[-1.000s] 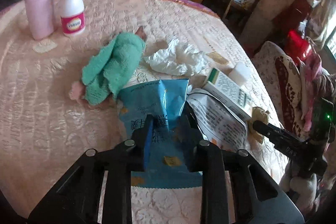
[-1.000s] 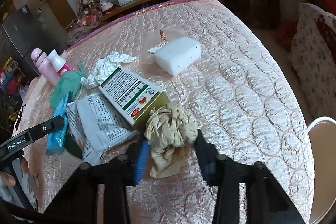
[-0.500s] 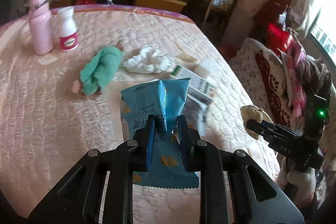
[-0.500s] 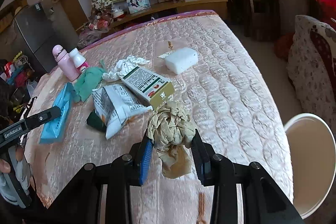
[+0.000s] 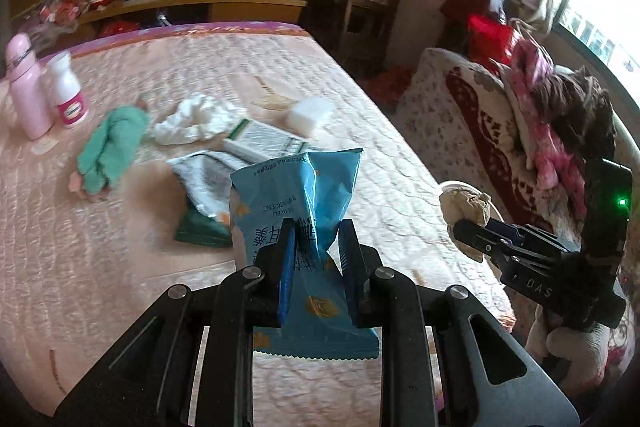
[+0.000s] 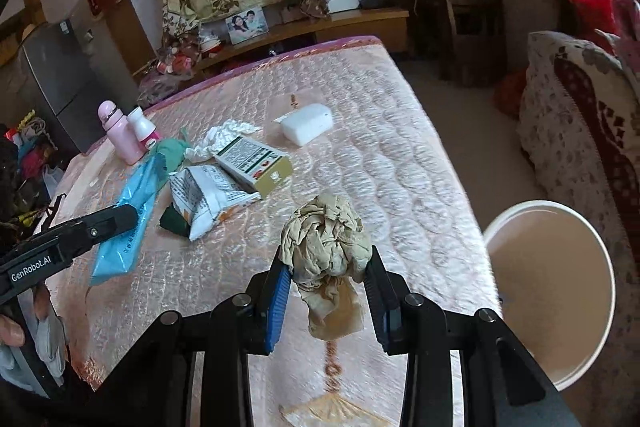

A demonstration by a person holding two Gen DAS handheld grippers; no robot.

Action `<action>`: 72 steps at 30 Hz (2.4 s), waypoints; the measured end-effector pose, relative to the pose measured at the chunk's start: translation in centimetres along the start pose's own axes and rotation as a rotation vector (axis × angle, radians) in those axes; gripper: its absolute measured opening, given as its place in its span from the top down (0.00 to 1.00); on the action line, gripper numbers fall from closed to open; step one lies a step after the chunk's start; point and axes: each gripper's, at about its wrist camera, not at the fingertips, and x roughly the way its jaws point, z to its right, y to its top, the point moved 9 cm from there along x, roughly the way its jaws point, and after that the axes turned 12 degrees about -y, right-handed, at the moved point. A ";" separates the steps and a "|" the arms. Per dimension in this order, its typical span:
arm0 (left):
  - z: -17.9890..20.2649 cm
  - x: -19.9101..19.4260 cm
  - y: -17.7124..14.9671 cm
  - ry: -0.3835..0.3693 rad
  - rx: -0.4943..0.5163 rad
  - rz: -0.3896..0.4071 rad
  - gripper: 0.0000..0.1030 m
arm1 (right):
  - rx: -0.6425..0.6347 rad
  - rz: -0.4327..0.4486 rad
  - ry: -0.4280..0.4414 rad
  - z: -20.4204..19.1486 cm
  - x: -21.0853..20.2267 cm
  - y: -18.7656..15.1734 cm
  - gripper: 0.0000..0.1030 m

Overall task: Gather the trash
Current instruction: 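Carry the wrapper and paper with both tools toward the white bucket, then hold both tools over the white bucket and open them to drop the items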

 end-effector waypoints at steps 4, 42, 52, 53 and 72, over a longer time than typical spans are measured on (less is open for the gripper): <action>2.4 1.3 0.2 -0.023 0.032 -0.011 0.82 | 0.025 0.009 -0.025 2.2 -1.1 -0.6 0.67; 20.7 14.7 -1.3 -0.277 0.168 -0.205 0.82 | 0.234 -0.015 -0.264 20.8 -4.1 -5.0 0.67; 21.6 16.3 -1.8 -0.295 0.159 -0.231 0.82 | 0.265 -0.043 -0.281 22.8 -3.1 -6.1 0.67; 21.8 16.4 -1.8 -0.297 0.158 -0.232 0.82 | 0.268 -0.047 -0.282 22.9 -3.0 -6.2 0.67; 22.1 16.7 -1.4 -0.356 0.131 -0.228 0.60 | 0.332 -0.056 -0.306 24.9 -2.5 -6.6 0.35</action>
